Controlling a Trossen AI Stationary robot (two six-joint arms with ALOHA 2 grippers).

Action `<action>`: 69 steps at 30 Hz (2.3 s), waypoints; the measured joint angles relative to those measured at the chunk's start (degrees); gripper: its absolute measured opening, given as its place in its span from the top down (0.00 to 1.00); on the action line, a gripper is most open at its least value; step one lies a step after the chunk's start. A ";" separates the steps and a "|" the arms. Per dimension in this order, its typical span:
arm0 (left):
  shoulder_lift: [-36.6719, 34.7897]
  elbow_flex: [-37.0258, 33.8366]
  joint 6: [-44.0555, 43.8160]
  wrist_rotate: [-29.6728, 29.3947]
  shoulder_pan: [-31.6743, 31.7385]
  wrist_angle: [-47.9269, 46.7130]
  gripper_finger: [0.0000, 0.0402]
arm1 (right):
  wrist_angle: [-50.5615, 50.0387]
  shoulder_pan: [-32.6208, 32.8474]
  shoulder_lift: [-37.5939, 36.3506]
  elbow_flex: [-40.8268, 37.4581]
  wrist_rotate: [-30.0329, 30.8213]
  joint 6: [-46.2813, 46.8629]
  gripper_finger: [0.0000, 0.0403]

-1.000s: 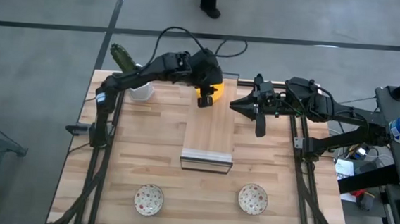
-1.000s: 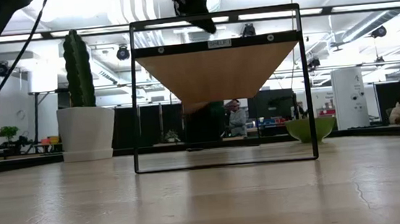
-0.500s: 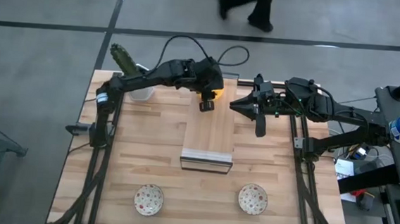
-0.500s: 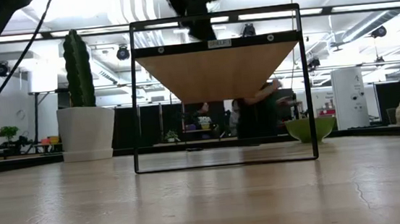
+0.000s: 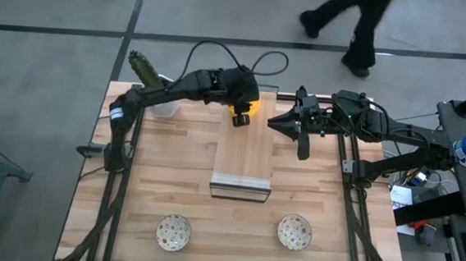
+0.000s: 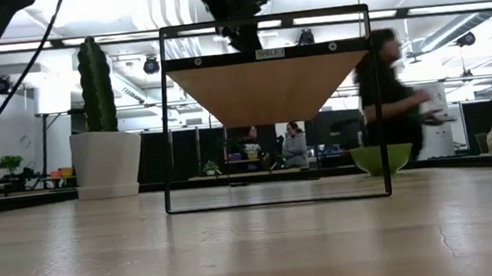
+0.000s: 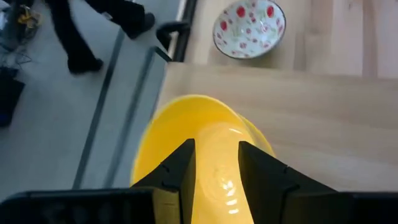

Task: Pick & Place Mini bowls
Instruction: Stack the yellow bowl on the yellow bowls on the shelf, then put the bottom right white bowl on the shelf

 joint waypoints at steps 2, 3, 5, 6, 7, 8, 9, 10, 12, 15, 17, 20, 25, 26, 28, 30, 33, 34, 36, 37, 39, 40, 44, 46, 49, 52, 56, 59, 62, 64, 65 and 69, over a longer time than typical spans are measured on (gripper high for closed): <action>-0.02 -1.73 0.01 0.00 -0.27 0.54 0.71 | 0.00 0.00 0.00 0.00 0.00 0.01 0.87; -0.02 -2.27 0.00 -0.02 -0.31 0.42 0.71 | 0.00 0.00 0.00 0.00 0.00 0.03 0.87; 0.00 -2.71 -0.06 -0.01 -0.38 0.46 0.71 | 0.00 0.00 0.00 0.00 0.00 0.03 0.87; 0.00 -2.71 -0.25 0.02 -0.38 0.86 0.71 | 0.00 0.00 0.00 0.00 0.00 0.03 0.87; -0.03 -2.62 -0.26 -0.01 -0.44 1.40 0.71 | 0.00 0.00 0.00 0.00 0.00 0.03 0.87; -0.12 -2.46 0.25 -0.26 -0.50 1.49 0.71 | 0.00 0.00 0.00 0.00 0.00 0.01 0.87; -0.22 -2.31 0.95 -1.17 -0.51 1.37 0.71 | -0.01 0.00 0.00 0.00 0.01 0.01 0.87; -0.31 -2.00 1.17 -2.14 -0.51 1.37 0.71 | -0.06 0.00 0.00 0.00 0.00 0.03 0.87; -0.33 -0.46 1.21 -4.52 -0.58 1.31 0.71 | -0.27 0.00 0.00 0.00 0.00 0.04 0.87; -1.22 3.10 0.59 -6.51 -0.56 1.12 0.71 | -1.41 0.06 0.02 0.00 -0.26 -1.66 0.87; -1.87 6.01 -1.52 -6.52 -0.51 0.50 0.71 | -2.54 0.11 0.02 -0.06 -0.29 0.24 0.87; -2.49 9.73 -6.93 -5.31 -0.51 -1.84 0.71 | -5.23 0.47 0.02 -0.49 -0.89 7.52 0.87; -4.75 13.10 -13.24 1.23 -0.56 -6.87 0.71 | -20.39 1.56 0.07 -0.74 -7.09 16.73 0.87; -5.45 13.30 -14.22 2.82 -0.56 -7.32 0.71 | -23.10 1.93 0.04 -0.74 -9.33 18.64 0.87; -7.02 13.46 -16.27 5.61 -0.56 -7.35 0.71 | -27.93 3.14 0.04 -0.74 -14.58 21.81 0.87; -8.09 13.44 -16.99 6.93 -0.56 -7.42 0.71 | -32.38 5.22 0.15 -0.84 -17.93 24.05 0.87; -9.48 13.39 -17.71 7.77 -0.60 -7.25 0.71 | -38.86 9.23 0.17 -1.41 -17.91 24.09 0.87; -9.88 13.39 -18.11 7.77 -0.60 -7.05 0.71 | -40.61 10.65 0.17 -1.75 -17.00 23.94 0.86; -10.63 13.39 -18.84 7.78 -0.60 -7.14 0.71 | -43.11 13.37 0.15 -3.31 -14.62 24.21 0.84; -10.89 13.39 -19.04 7.90 -0.63 -7.11 0.71 | -43.17 14.75 0.15 -4.43 -13.95 24.26 0.83; -11.18 13.39 -19.18 8.52 -0.65 -7.31 0.71 | -43.03 17.37 0.16 -7.09 -13.09 25.51 0.79; -11.26 13.37 -19.18 9.12 -0.70 -7.30 0.71 | -42.85 18.52 0.17 -8.58 -12.82 26.65 0.78; -11.34 13.33 -19.18 10.50 -0.78 -7.39 0.71 | -39.03 21.76 0.17 -15.11 -11.92 31.02 0.70; -11.37 13.33 -19.25 10.90 -0.85 -7.44 0.71 | -37.40 22.87 0.17 -17.90 -11.79 32.27 0.67; -11.37 13.33 -19.98 11.52 -0.89 -7.58 0.71 | -32.51 23.98 0.17 -22.22 -11.85 35.22 0.65; -11.37 13.33 -20.03 12.52 -0.94 -7.64 0.71 | -27.87 25.12 0.17 -25.60 -11.64 37.74 0.65; -11.37 13.33 -20.10 12.54 -0.95 -7.66 0.71 | -25.06 26.62 0.17 -28.91 -10.04 39.47 0.66; -11.37 13.33 -20.34 12.55 -0.95 -7.66 0.71 | -23.37 27.36 0.17 -31.37 -8.58 40.87 0.67; -11.37 13.33 -20.71 12.54 -0.93 -7.66 0.71 | -20.14 27.93 0.15 -33.83 -8.94 42.60 0.66; -11.37 13.33 -21.00 12.55 -0.93 -7.66 0.71 | -16.66 28.49 0.15 -35.38 -8.78 43.95 0.66; -11.37 13.33 -21.12 12.55 -0.93 -7.67 0.71 | -15.70 28.83 0.15 -35.99 -8.64 44.35 0.66; -11.37 13.31 -21.46 12.59 -0.93 -7.68 0.71 | -12.56 30.18 0.15 -38.34 -8.95 46.33 0.66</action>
